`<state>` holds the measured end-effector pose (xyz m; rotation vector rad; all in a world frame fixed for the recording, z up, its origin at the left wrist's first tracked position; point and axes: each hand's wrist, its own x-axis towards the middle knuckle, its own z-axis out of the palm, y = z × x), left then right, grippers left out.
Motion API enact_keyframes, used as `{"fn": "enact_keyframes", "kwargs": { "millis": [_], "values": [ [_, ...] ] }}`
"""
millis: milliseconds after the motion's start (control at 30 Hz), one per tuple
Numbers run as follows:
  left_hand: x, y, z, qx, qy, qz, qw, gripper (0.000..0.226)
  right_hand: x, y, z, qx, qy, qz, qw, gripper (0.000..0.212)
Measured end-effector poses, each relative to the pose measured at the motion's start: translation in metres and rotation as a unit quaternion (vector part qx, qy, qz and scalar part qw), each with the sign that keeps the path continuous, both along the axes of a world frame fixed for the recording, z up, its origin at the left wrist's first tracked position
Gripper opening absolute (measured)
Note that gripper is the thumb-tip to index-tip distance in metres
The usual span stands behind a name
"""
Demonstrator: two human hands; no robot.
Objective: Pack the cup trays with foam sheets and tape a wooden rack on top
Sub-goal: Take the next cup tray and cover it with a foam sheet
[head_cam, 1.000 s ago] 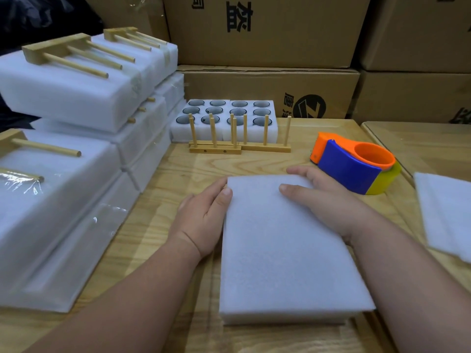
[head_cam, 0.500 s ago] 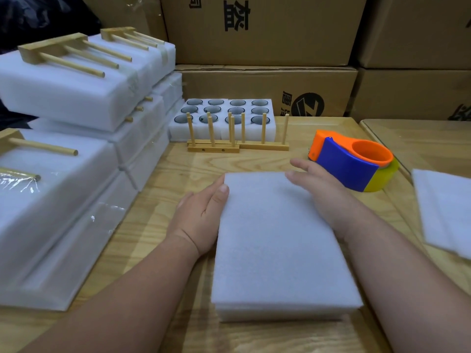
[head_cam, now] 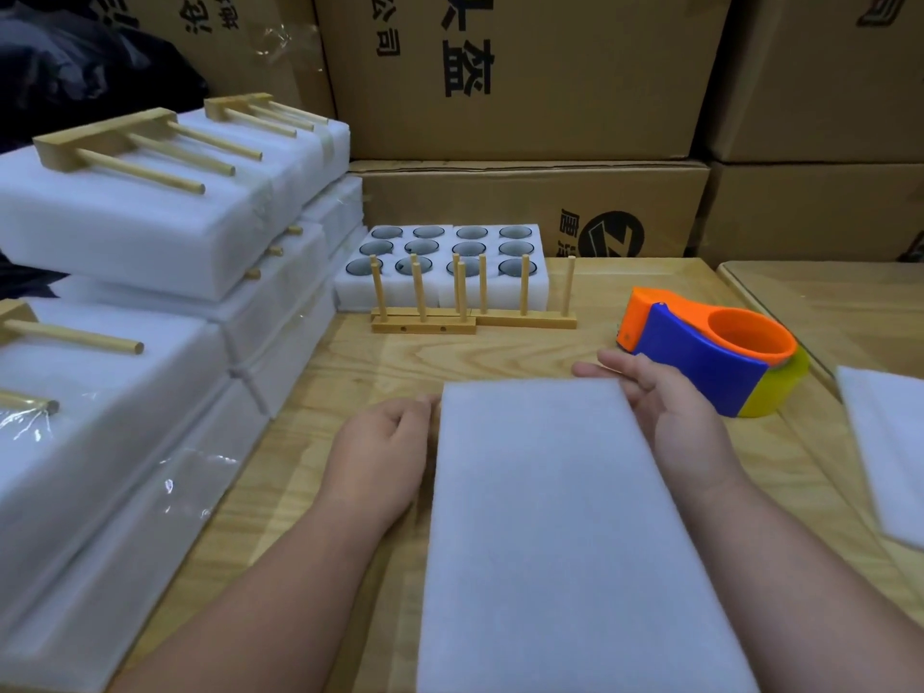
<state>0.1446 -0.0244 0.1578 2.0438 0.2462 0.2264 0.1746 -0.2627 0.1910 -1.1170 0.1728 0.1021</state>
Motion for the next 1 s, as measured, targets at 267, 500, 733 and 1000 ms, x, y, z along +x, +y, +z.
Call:
{"fn": "enact_keyframes", "kwargs": {
  "millis": [267,500,733,1000],
  "values": [
    [0.06,0.008,-0.004,0.039,-0.011,0.125,0.991,0.008,0.021,-0.003,-0.008,-0.008,0.004,0.011,1.0,0.035],
    [0.116,0.016,-0.001,0.042,-0.031,0.157,0.986,0.021,0.034,-0.008,-0.02,-0.008,0.013,0.007,1.0,0.031],
    [0.164,0.025,0.001,0.113,-0.025,0.168,0.979,0.042,0.043,-0.008,-0.022,0.009,0.026,0.013,1.0,0.033],
    [0.171,0.026,0.002,0.058,-0.055,0.176,0.981,0.024,0.045,-0.008,-0.024,0.014,0.023,0.011,1.0,0.032]
  ]
}}
